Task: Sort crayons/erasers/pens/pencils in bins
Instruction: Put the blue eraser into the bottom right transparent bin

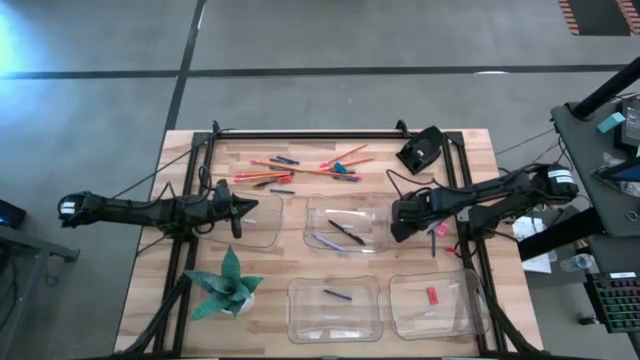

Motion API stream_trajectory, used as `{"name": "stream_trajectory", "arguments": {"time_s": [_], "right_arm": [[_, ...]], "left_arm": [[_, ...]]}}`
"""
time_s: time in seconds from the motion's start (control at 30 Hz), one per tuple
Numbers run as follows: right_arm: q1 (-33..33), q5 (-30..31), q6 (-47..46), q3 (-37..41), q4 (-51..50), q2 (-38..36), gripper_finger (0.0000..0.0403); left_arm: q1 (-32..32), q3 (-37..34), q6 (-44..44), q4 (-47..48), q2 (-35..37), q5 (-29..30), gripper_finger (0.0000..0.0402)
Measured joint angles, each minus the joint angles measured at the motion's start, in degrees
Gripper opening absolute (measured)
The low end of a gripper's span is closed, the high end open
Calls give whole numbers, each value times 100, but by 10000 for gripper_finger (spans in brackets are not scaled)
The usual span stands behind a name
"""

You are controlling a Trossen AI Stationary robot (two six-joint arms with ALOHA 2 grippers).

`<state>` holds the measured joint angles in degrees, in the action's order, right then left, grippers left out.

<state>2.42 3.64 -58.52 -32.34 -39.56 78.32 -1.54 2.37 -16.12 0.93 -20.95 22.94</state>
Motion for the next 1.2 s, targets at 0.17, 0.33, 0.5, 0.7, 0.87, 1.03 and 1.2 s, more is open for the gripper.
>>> {"name": "stream_trajectory", "arguments": {"time_s": [0.17,0.33,0.5,0.7,0.87,1.03,1.2], "right_arm": [[-4,160,66,-289,-331,-171,62],[13,798,147,-556,-699,-432,61],[15,1312,159,-883,-1353,-509,61],[4,1390,252,-1212,-1547,-610,61],[-4,1343,315,-1658,-1977,-759,61],[-2,1354,396,-2265,-2756,-857,61],[-299,220,770,-2742,-3126,-857,61]], "left_arm": [[0,0,0,0,2,-1,0],[-2,0,1,0,-2,-1,0],[-2,0,2,2,-2,0,0],[-1,0,2,2,-1,-2,0],[0,0,0,0,2,0,0],[0,0,0,-3,2,-1,0],[0,0,2,2,-2,-2,0]]}}
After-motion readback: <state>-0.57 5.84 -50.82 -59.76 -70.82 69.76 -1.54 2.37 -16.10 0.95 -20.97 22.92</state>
